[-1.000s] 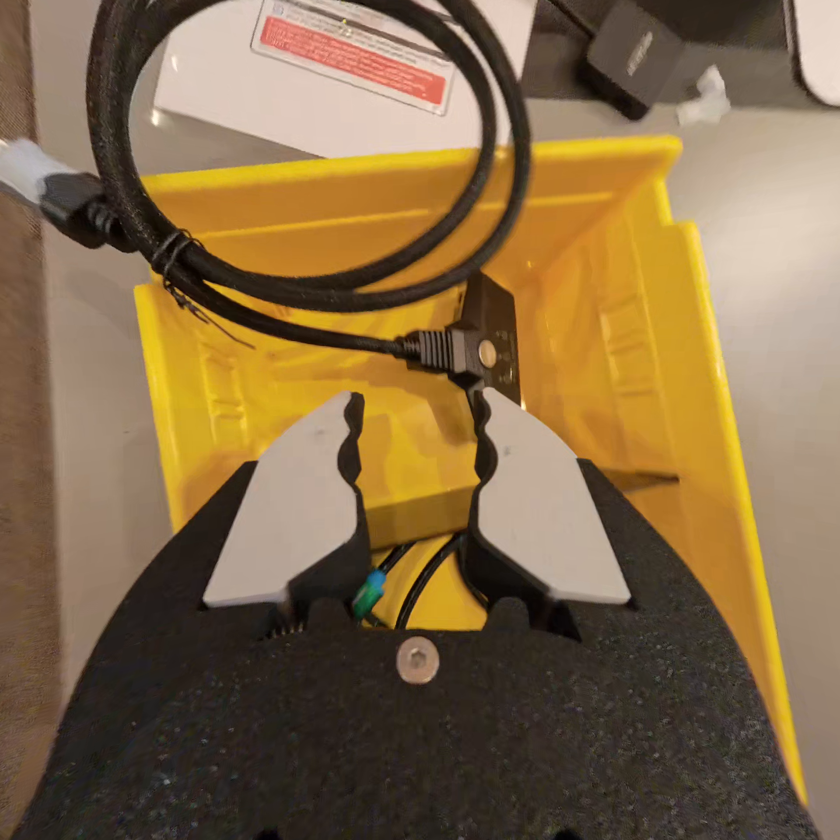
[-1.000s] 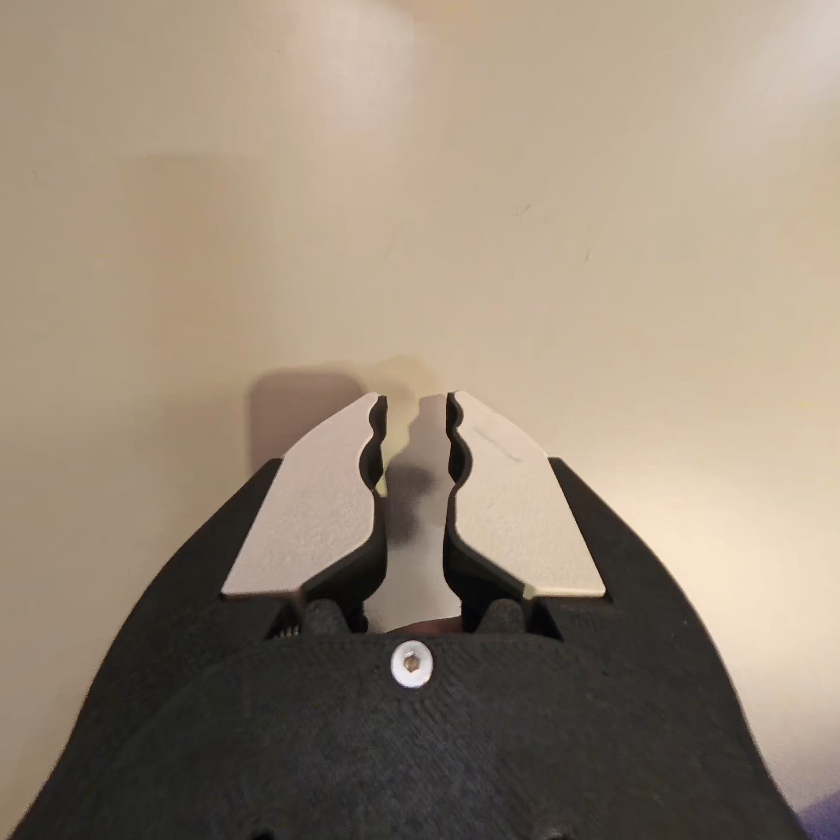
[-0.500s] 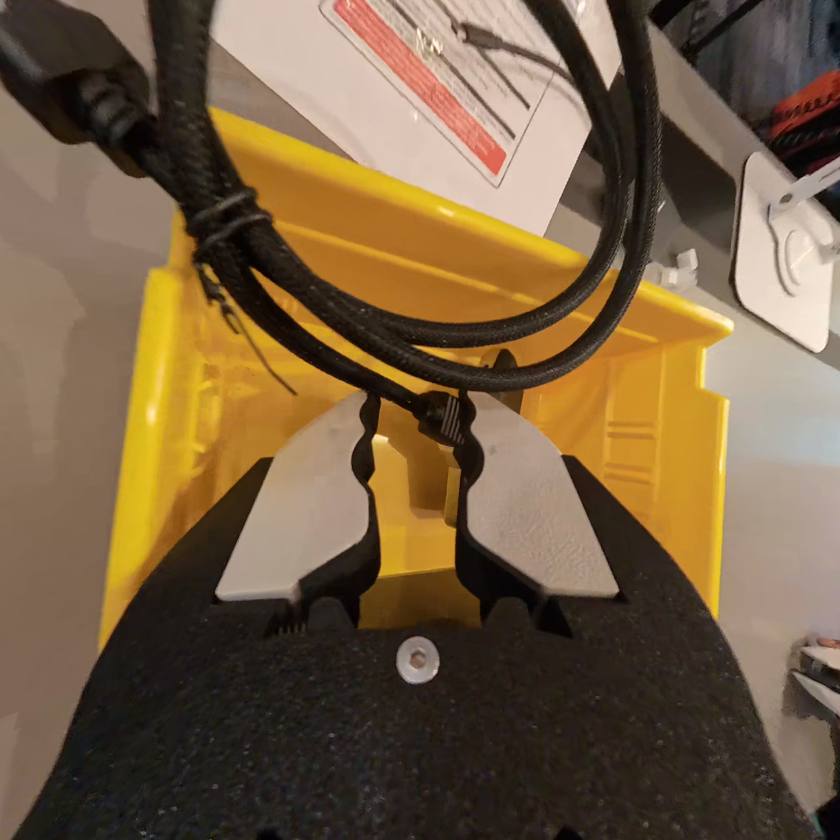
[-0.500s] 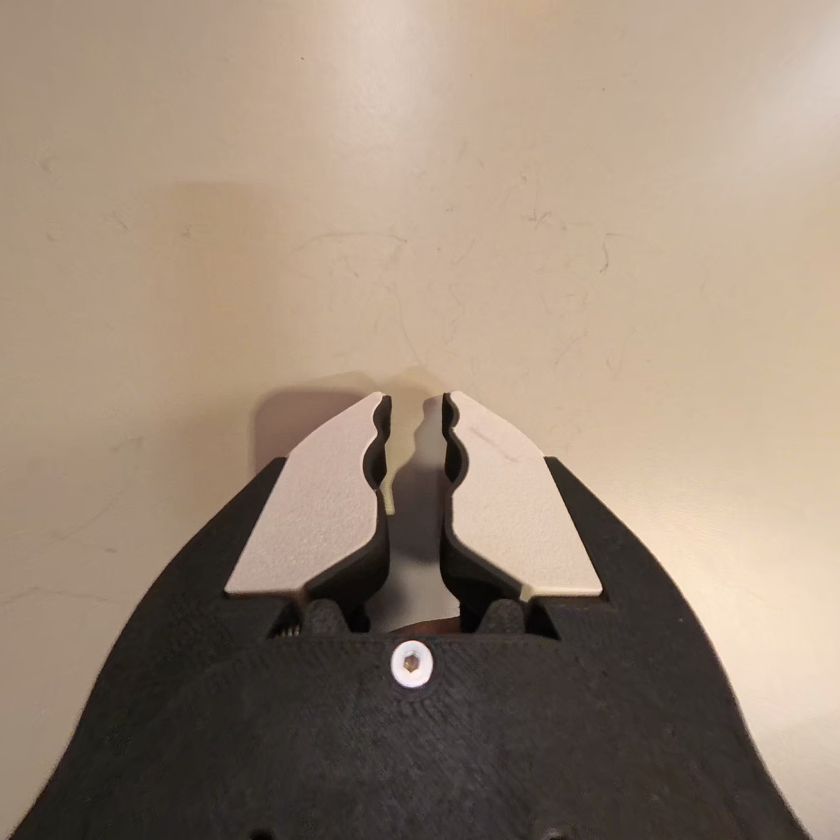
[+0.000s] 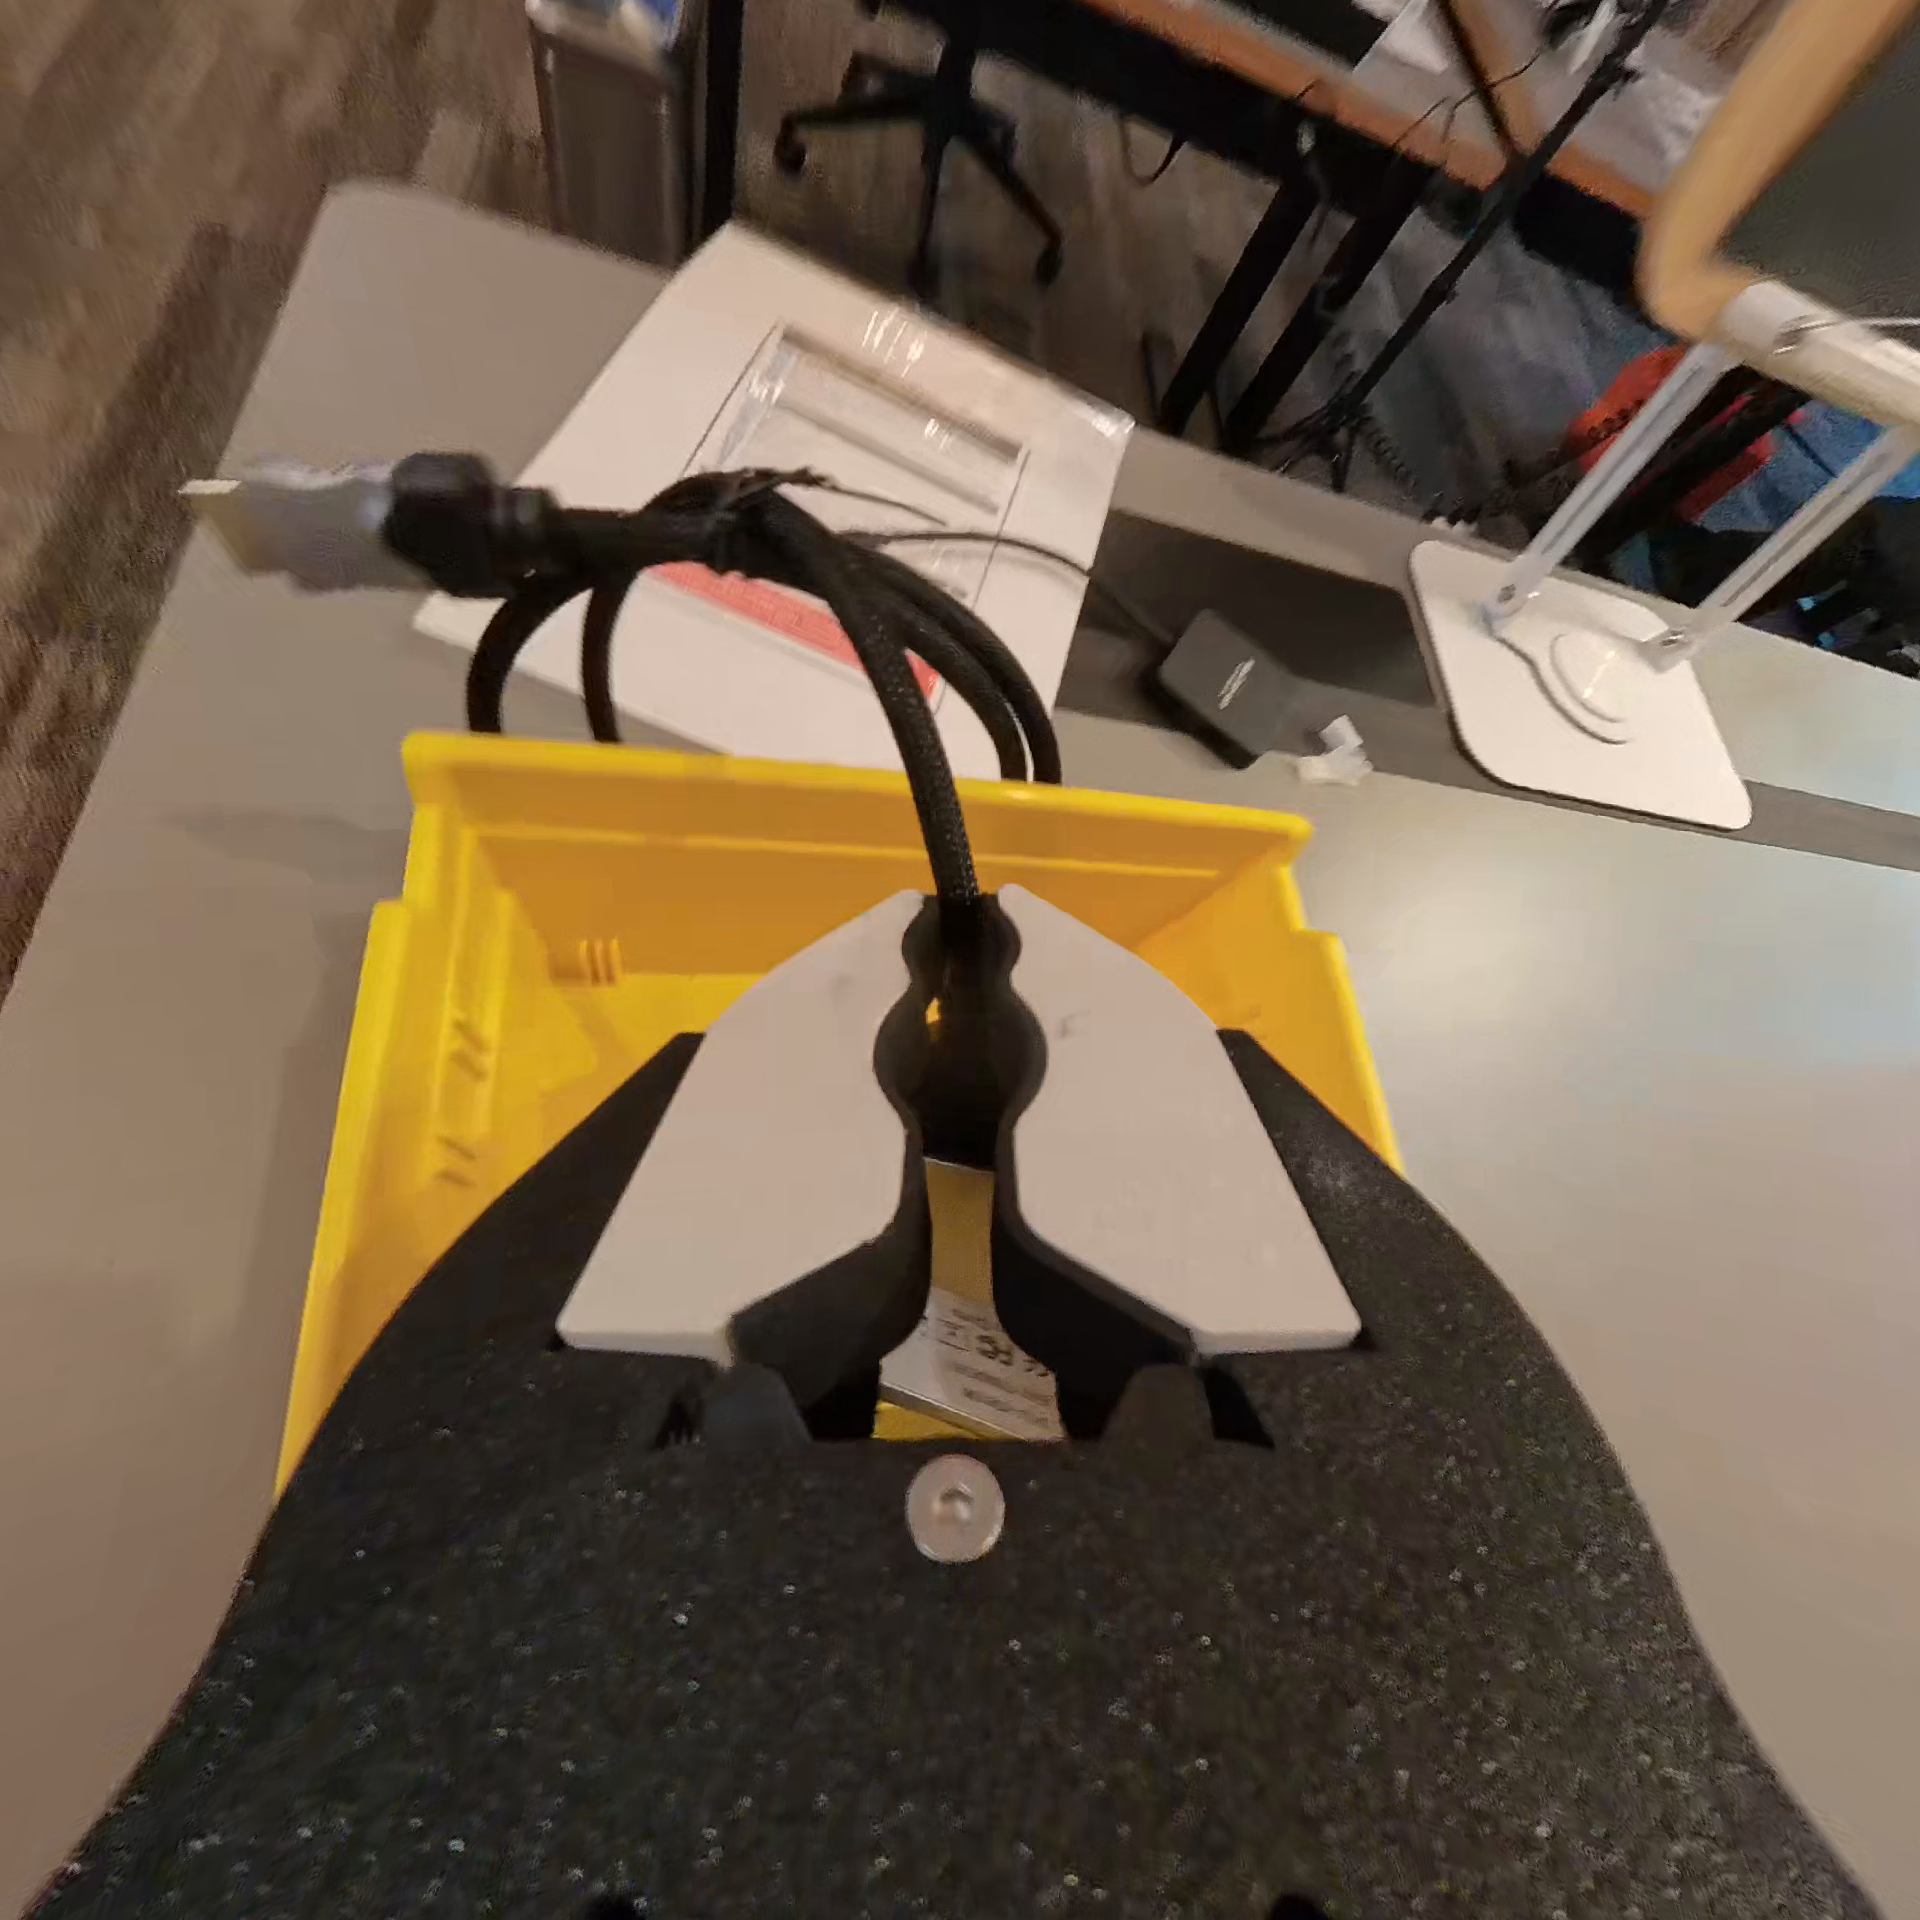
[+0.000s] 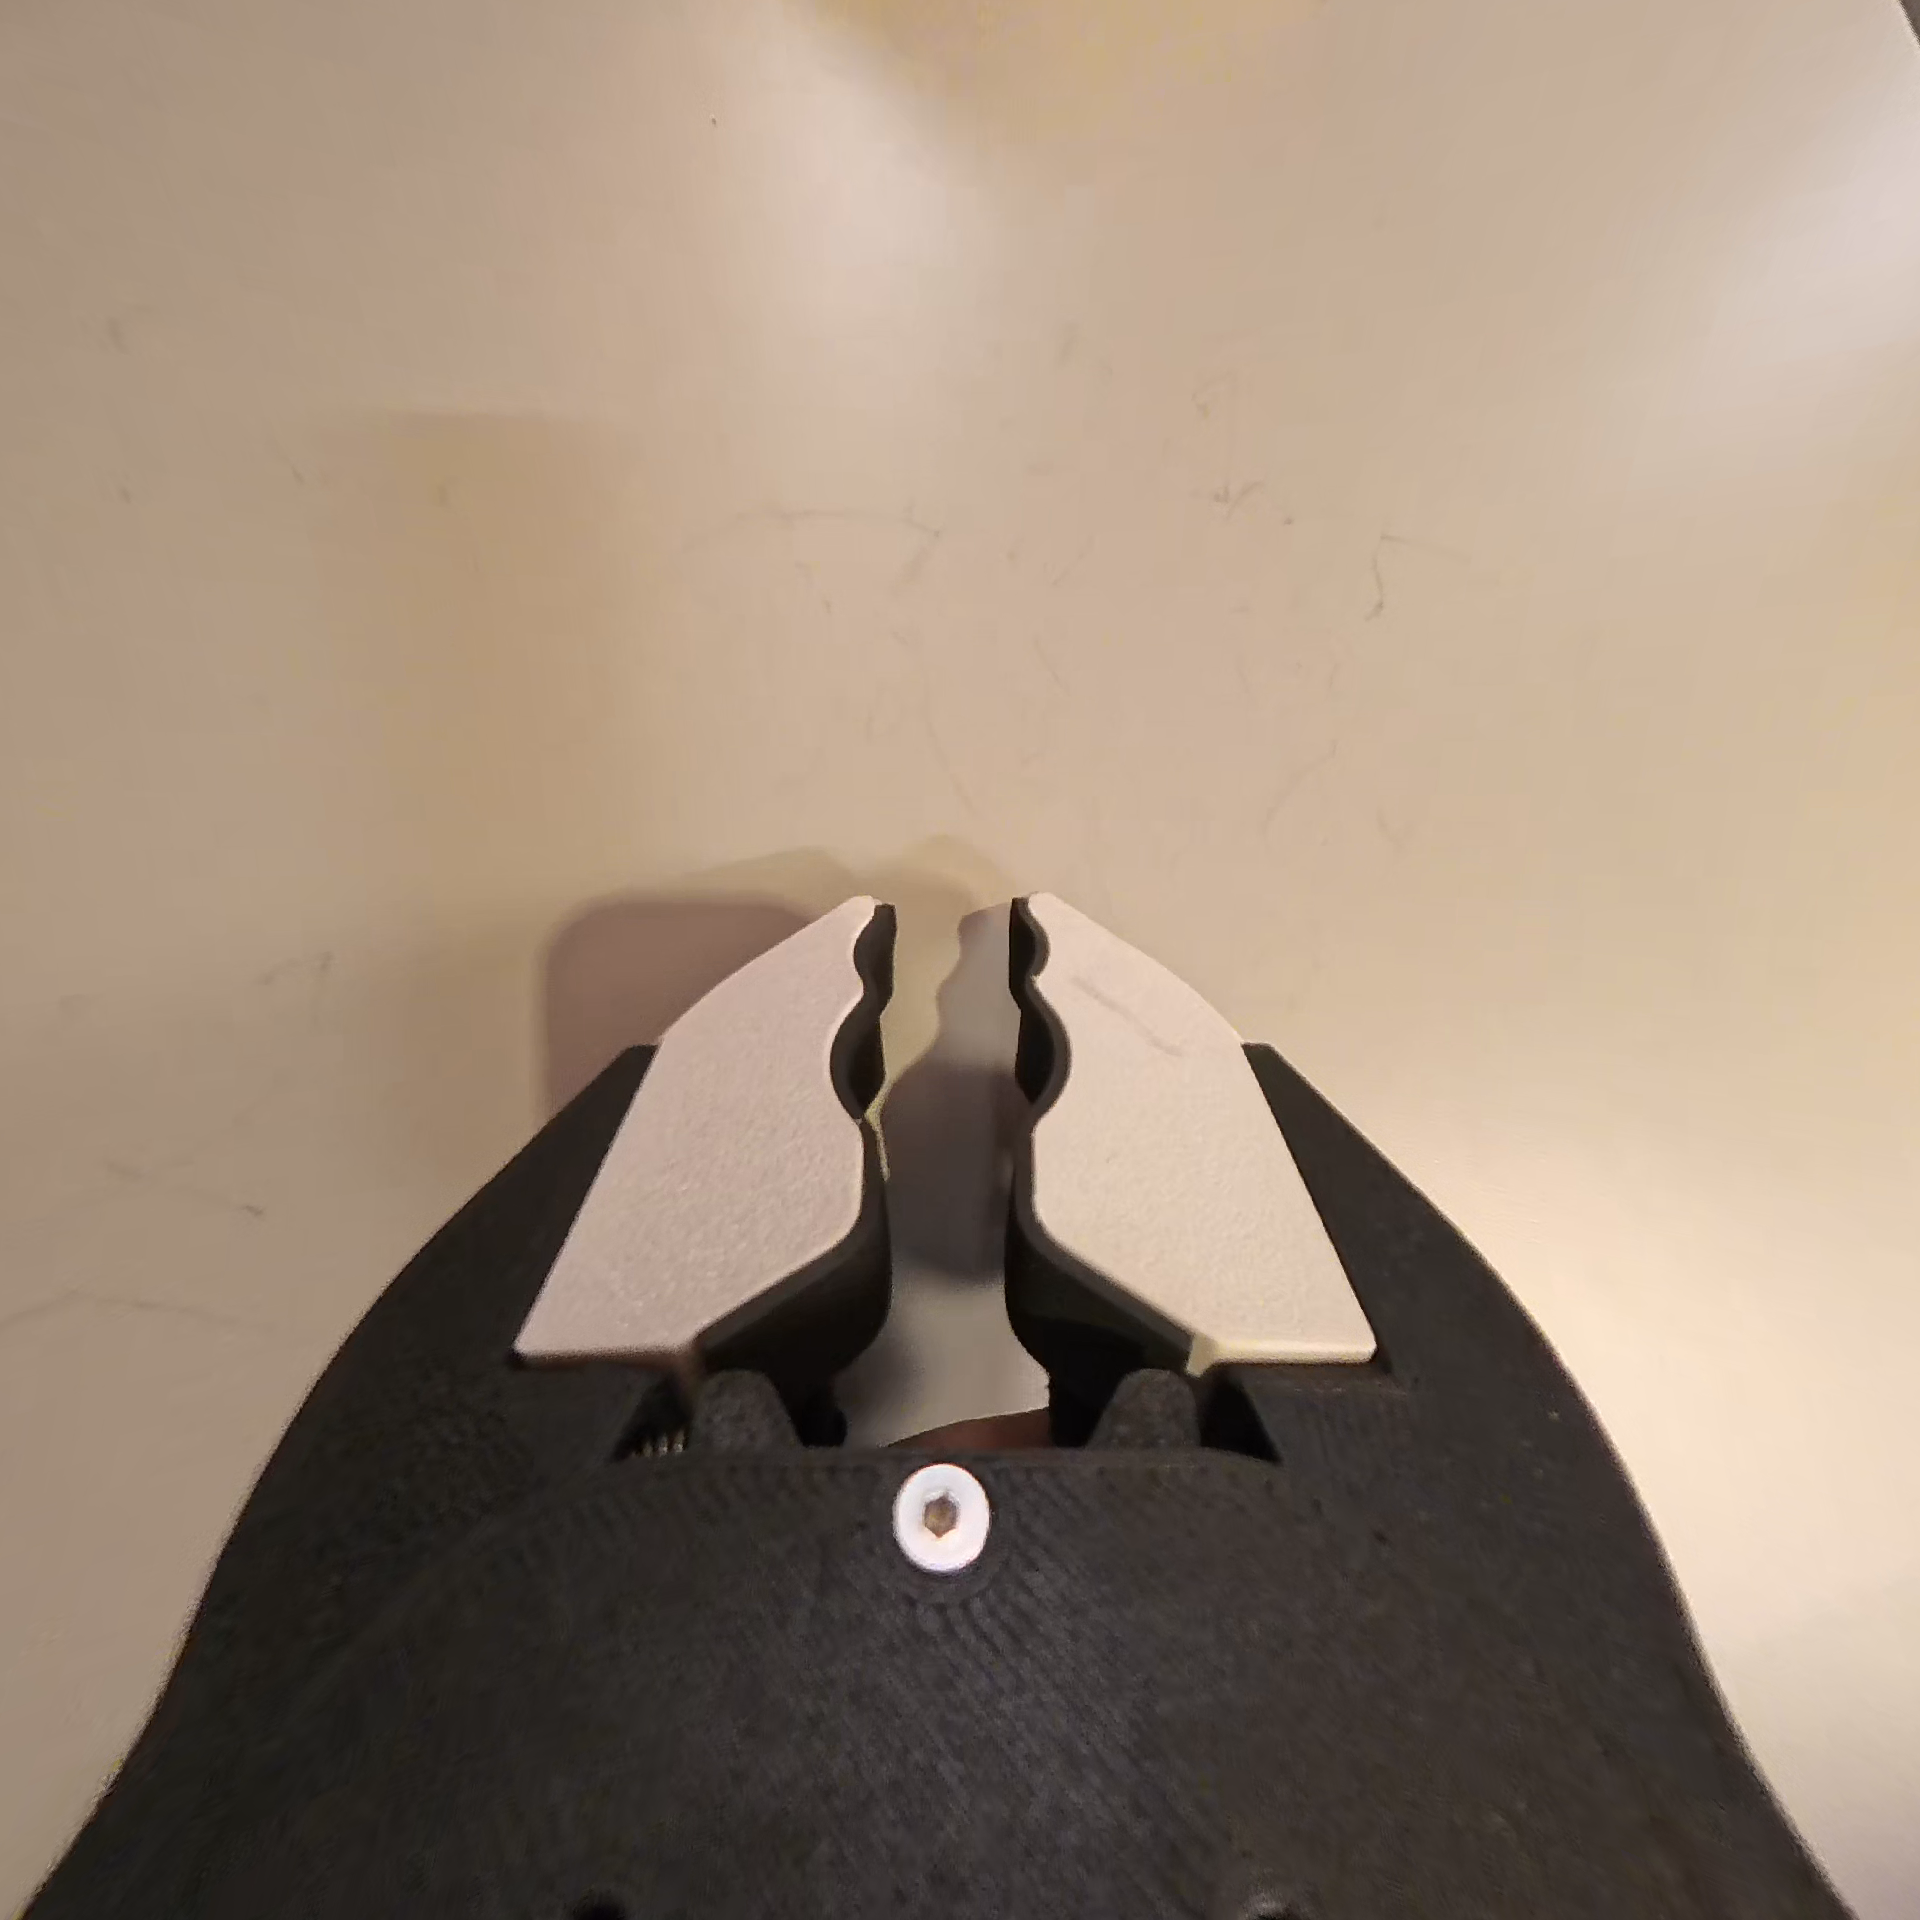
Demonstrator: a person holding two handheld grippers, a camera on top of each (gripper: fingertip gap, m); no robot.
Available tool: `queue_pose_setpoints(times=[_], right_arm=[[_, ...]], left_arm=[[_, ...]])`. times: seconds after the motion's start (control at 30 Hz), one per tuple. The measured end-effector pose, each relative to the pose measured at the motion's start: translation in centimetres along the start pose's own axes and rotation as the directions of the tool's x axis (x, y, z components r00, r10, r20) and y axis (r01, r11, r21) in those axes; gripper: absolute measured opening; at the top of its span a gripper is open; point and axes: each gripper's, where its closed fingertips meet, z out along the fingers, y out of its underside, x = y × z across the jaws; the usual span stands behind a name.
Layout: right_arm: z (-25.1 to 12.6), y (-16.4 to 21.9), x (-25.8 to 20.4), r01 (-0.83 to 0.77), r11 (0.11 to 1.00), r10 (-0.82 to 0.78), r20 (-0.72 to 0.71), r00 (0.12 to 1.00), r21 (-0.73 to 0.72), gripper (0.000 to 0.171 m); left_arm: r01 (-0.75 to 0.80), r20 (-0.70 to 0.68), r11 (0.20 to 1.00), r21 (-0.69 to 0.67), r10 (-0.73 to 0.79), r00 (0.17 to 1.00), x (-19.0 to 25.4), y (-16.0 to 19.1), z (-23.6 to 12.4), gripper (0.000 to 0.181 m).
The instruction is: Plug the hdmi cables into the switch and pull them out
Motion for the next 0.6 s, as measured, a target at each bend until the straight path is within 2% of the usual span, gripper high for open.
queue_pose_setpoints(times=[0.03, 0.2, 0.33, 0.47, 0.6], right_arm=[[0.0, 0.0, 0.0, 0.002, 1.0, -0.002, -0.001, 1.0, 0.001, 0.021], [-0.1, 0.0, 0.0, 0.008, 1.0, -0.008, -0.008, 1.0, 0.003, 0.021], [-0.1, 0.0, 0.1, 0.006, 1.0, -0.006, -0.011, 1.0, 0.003, 0.021], [-0.2, 0.0, 0.5, 0.02, 1.0, -0.019, -0.046, 0.999, 0.007, 0.022], [-0.5, -0.1, 1.6, 0.037, 0.999, -0.034, -0.122, 0.992, 0.024, 0.024]], left_arm=[[-0.029, -0.015, 0.999, 0.03, 0.029, 0.999, 0.8, -0.6, -0.4, 0.006], [-0.138, -0.106, 0.978, 0.158, 0.156, 0.982, 6.3, -3.4, -3.2, 0.006], [-0.217, -0.246, 0.953, 0.213, 0.267, 0.932, 14.1, -4.1, -5.0, 0.006], [-0.277, -0.418, 0.934, 0.227, 0.35, 0.839, 23.2, -2.0, -5.6, 0.006], [-0.268, -0.63, 0.94, 0.211, 0.34, 0.698, 32.1, 2.0, -5.2, 0.007]])
